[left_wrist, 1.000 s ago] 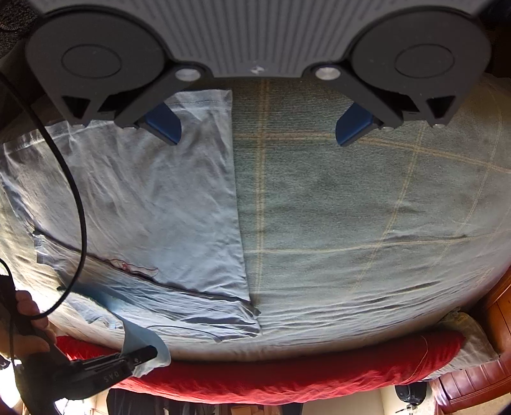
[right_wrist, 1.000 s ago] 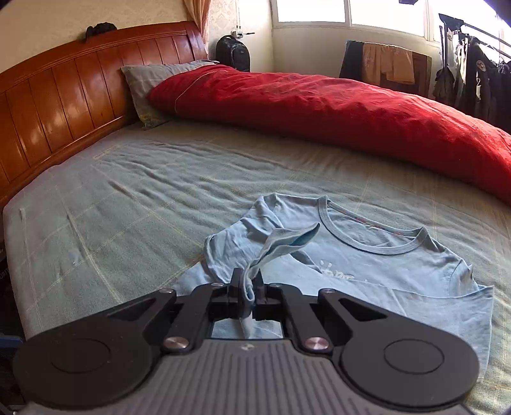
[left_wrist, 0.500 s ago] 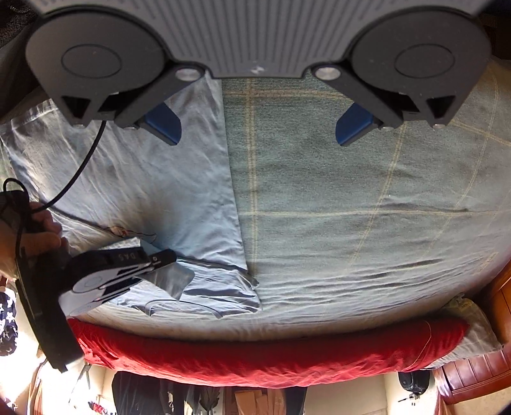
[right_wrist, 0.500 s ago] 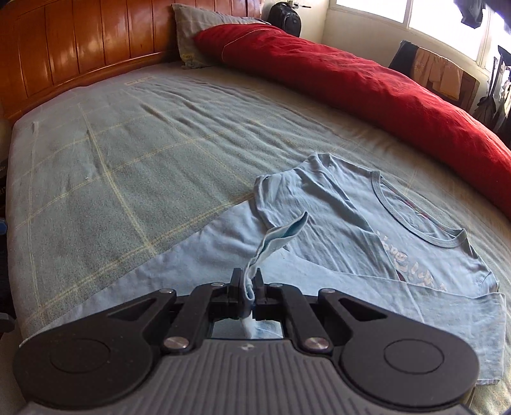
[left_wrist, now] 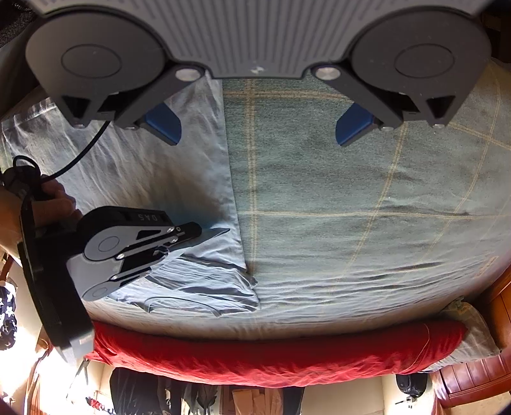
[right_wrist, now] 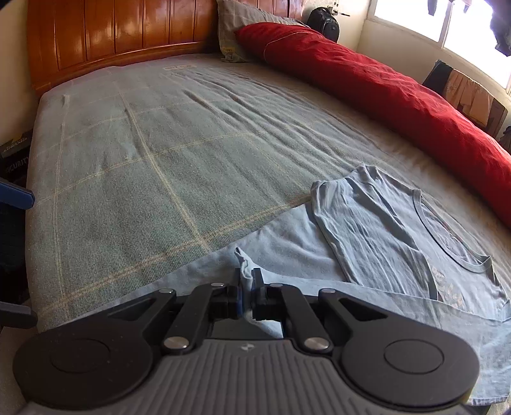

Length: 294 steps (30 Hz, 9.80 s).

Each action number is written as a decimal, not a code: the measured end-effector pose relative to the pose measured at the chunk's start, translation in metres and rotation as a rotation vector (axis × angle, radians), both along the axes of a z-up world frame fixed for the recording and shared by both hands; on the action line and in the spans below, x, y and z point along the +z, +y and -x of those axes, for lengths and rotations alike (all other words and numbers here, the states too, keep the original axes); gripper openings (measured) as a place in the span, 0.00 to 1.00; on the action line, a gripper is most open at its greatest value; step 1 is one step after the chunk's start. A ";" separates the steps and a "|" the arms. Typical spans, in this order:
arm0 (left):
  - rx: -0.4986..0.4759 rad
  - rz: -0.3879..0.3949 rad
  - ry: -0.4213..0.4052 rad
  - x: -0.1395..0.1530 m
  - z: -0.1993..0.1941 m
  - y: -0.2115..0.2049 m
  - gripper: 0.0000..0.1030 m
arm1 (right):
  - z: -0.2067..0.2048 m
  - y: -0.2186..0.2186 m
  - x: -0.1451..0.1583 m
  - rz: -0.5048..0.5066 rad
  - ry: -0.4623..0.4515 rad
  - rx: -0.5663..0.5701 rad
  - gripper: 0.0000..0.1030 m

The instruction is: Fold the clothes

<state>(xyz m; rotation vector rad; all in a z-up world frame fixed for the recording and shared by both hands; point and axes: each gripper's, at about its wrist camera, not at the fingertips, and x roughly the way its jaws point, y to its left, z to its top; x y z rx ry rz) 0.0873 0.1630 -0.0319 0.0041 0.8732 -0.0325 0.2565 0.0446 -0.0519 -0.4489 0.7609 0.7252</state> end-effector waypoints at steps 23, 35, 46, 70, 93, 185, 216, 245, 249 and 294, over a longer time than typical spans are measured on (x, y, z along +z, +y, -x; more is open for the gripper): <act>-0.048 0.330 -0.051 0.001 -0.059 -0.011 0.42 | 0.019 -0.151 0.018 -0.148 0.067 -0.234 0.51; 0.143 0.680 0.153 -0.066 -0.100 -0.014 0.37 | 0.021 -0.217 0.009 -0.270 0.108 -0.393 0.54; 0.270 0.813 0.143 -0.091 -0.125 -0.003 0.39 | 0.020 -0.222 0.003 -0.296 0.118 -0.401 0.54; -0.003 0.620 -0.161 0.043 -0.119 -0.035 0.02 | 0.008 -0.227 -0.014 -0.331 0.174 -0.409 0.60; -0.080 0.678 0.180 -0.045 -0.295 -0.120 0.41 | -0.023 -0.259 -0.028 -0.349 0.178 -0.446 0.60; 0.244 0.656 -0.041 -0.049 -0.154 -0.033 0.01 | -0.064 -0.298 -0.061 -0.803 0.321 -0.662 0.09; 0.288 0.613 -0.007 -0.058 -0.109 -0.010 0.01 | -0.070 -0.259 -0.059 -0.669 0.347 -0.567 0.10; 0.074 0.498 -0.044 -0.035 -0.137 -0.077 0.37 | -0.090 -0.312 -0.036 -0.135 -0.063 -0.804 0.58; 0.080 0.484 0.018 -0.056 -0.147 -0.088 0.37 | -0.086 -0.328 -0.040 -0.080 -0.078 -0.875 0.67; -0.242 0.588 0.283 -0.076 -0.437 -0.299 0.59 | -0.113 -0.339 -0.049 -0.455 0.097 -0.577 0.16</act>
